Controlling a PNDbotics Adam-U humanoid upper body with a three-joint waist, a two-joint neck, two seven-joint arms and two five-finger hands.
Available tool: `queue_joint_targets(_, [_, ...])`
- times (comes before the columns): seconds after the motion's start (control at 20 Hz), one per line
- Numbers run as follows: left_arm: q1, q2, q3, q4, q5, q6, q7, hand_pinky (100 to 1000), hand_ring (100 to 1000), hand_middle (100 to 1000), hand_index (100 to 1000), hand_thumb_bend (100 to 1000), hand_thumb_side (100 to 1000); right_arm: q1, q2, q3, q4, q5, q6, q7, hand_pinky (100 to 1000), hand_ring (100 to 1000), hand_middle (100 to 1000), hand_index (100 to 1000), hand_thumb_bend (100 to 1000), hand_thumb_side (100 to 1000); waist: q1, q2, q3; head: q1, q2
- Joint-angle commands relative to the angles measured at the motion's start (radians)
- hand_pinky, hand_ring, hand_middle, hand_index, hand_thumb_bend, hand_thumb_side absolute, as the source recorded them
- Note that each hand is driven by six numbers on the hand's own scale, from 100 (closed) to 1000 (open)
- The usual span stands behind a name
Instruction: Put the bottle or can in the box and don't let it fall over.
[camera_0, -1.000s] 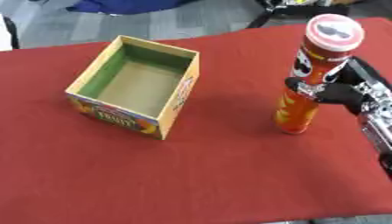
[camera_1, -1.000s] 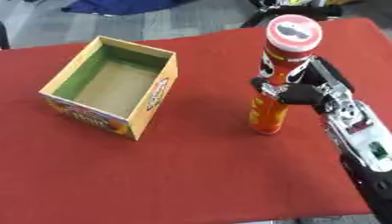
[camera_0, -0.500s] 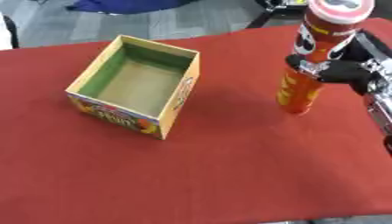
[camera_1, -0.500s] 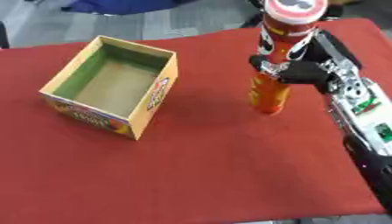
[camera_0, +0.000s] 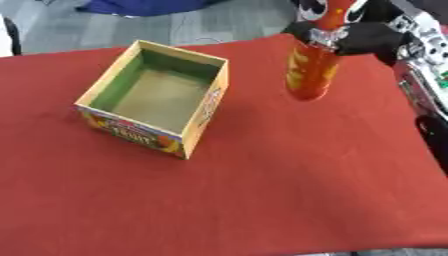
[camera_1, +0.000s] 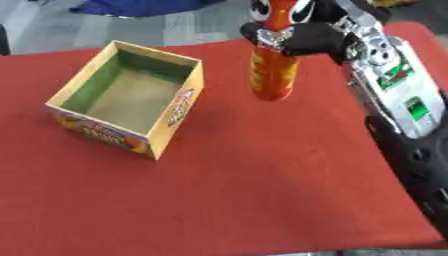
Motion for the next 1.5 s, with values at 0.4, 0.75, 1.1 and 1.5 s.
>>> queue_joint_targets(0.4, [-0.013,0.03,-0.003,-0.016,-0.007,0.0,-0.007,771,810,757,812,505,793,-0.242,0.16,0.058,0.123,0.059,0.064,-0.001,802,715,497,554,396,100,-0.001,-0.022,0.013,-0.018,0.006])
queue_joint_targets(0.75, [-0.022,0.031,-0.007,-0.017,-0.006,0.001,-0.011,771,809,757,812,505,792,-0.357,0.268,0.064,0.231,0.088,0.057,-0.023,799,710,498,556,394,100,-0.003,-0.015,0.026,-0.031,0.0])
queue_joint_targets(1.1, [-0.037,0.03,-0.014,-0.018,-0.004,0.002,-0.018,771,809,757,812,505,792,-0.433,0.372,0.075,0.34,0.096,0.043,-0.053,797,707,500,558,395,100,-0.004,-0.004,0.042,-0.049,-0.006])
queue_joint_targets(1.5, [-0.054,0.026,-0.02,-0.021,-0.003,0.004,-0.025,772,808,756,812,505,792,-0.451,0.456,0.093,0.478,0.192,-0.038,-0.063,801,741,545,613,442,100,-0.007,0.01,0.059,-0.067,-0.021])
